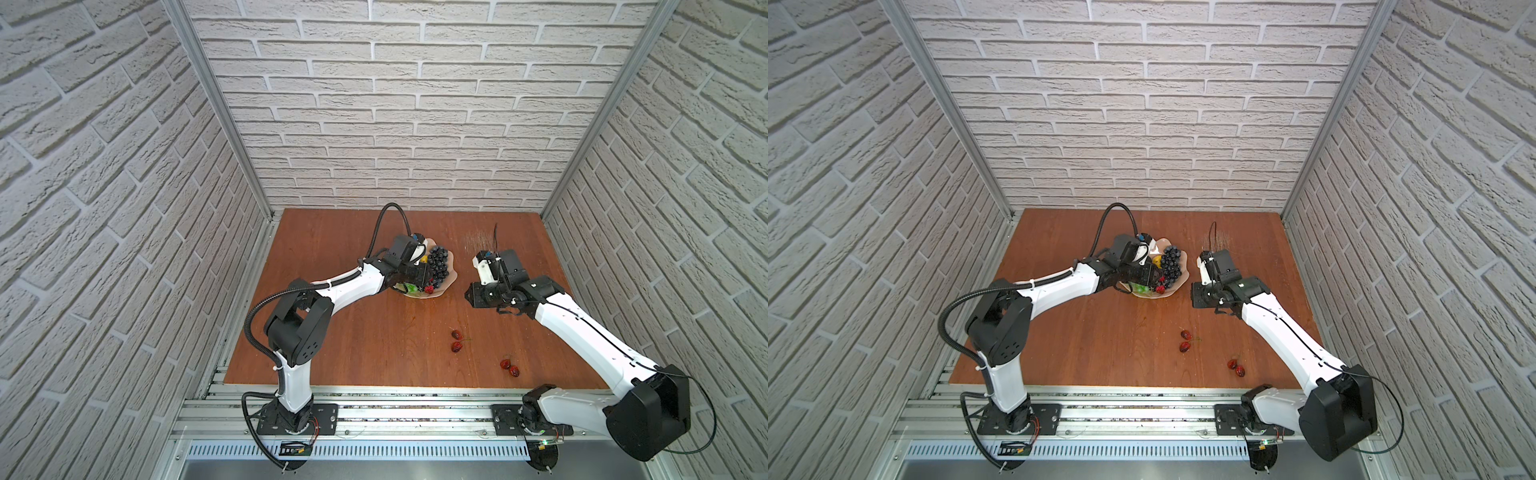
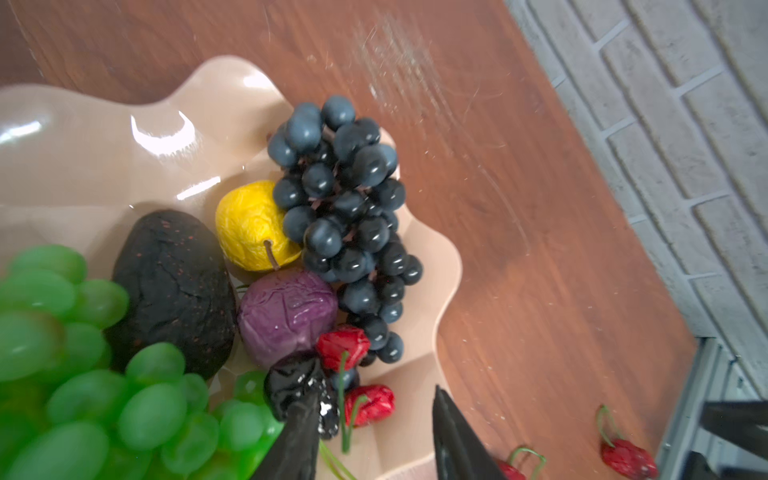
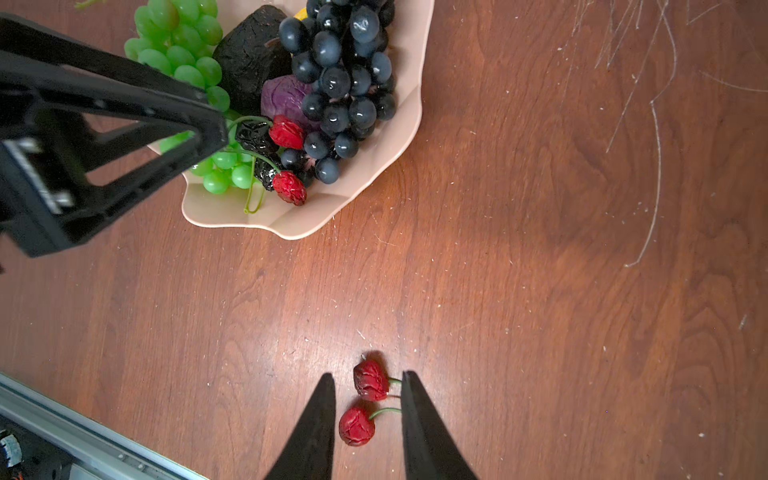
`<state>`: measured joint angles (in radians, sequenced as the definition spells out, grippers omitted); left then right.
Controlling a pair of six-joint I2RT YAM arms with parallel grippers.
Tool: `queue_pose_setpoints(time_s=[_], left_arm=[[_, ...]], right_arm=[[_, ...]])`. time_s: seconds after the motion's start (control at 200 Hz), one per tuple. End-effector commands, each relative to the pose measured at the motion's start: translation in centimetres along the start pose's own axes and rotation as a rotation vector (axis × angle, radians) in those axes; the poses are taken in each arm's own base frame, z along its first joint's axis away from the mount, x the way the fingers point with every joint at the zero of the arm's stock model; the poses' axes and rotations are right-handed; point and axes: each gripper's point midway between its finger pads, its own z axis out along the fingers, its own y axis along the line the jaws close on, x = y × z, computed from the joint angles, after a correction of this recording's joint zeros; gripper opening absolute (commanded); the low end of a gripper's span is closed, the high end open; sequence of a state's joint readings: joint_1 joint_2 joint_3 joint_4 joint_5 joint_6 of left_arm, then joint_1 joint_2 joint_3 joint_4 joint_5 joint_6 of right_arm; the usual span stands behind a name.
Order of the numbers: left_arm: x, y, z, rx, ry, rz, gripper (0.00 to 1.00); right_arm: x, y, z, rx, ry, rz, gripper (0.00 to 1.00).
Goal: Place and organize the fake fruits in the fruit bowl
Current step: 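Carry the red cherries over the bowl and open the left gripper, then move the right gripper down to the cherry pair nearest the robot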
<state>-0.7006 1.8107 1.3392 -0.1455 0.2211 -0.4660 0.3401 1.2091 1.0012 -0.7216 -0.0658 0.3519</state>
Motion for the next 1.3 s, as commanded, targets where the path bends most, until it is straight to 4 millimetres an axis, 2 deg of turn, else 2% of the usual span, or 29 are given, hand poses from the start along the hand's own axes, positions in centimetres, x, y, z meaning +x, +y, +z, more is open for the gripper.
queue_pose_setpoints(time_s=[0.0,0.095,0.26,0.4,0.53,0.675,0.81,0.93,1.045,1.19,1.295], left_arm=[[-1.6,-0.8,-3.2,-0.009,-0.049,0.048,0.50],[-1.0,-1.3,-4.5,-0.004,-0.038,0.070,0.51],[0.3,-2.0,-6.4,0.002,-0.042,0.083,0.51],[0.6,-3.4,-7.7,0.004,-0.068,0.094,0.54],[2.0,-4.4,-8.3,0.009,-0.072,0.115,0.56],[3.7,-4.2,-9.1,0.011,-0.073,0.120,0.57],[4.0,-3.9,-10.7,0.005,-0.114,0.123,0.61],[4.1,-3.7,-11.7,-0.007,-0.133,0.123,0.63],[4.4,-3.5,-11.7,-0.009,-0.139,0.113,0.65],[4.6,-3.5,-11.6,-0.004,-0.134,0.108,0.65],[4.6,-3.4,-11.9,-0.011,-0.135,0.108,0.65]], right_arm=[[0.3,-1.0,-2.2,0.043,-0.039,0.021,0.30],[1.5,-2.1,-3.3,0.084,-0.039,0.063,0.32],[4.8,-4.4,-4.6,0.163,-0.013,0.188,0.38],[7.7,-6.3,-4.9,0.198,0.032,0.326,0.42],[9.9,-8.5,-4.9,0.253,0.072,0.439,0.47],[12.2,-10.3,-3.7,0.211,0.125,0.639,0.49],[12.2,-11.3,-3.3,0.210,0.136,0.761,0.49],[13.3,-12.2,-1.7,0.232,0.200,0.829,0.51],[14.7,-12.8,0.1,0.250,0.261,0.891,0.52],[16.3,-14.2,0.4,0.342,0.281,0.934,0.54],[16.6,-14.4,0.8,0.341,0.283,0.954,0.55]])
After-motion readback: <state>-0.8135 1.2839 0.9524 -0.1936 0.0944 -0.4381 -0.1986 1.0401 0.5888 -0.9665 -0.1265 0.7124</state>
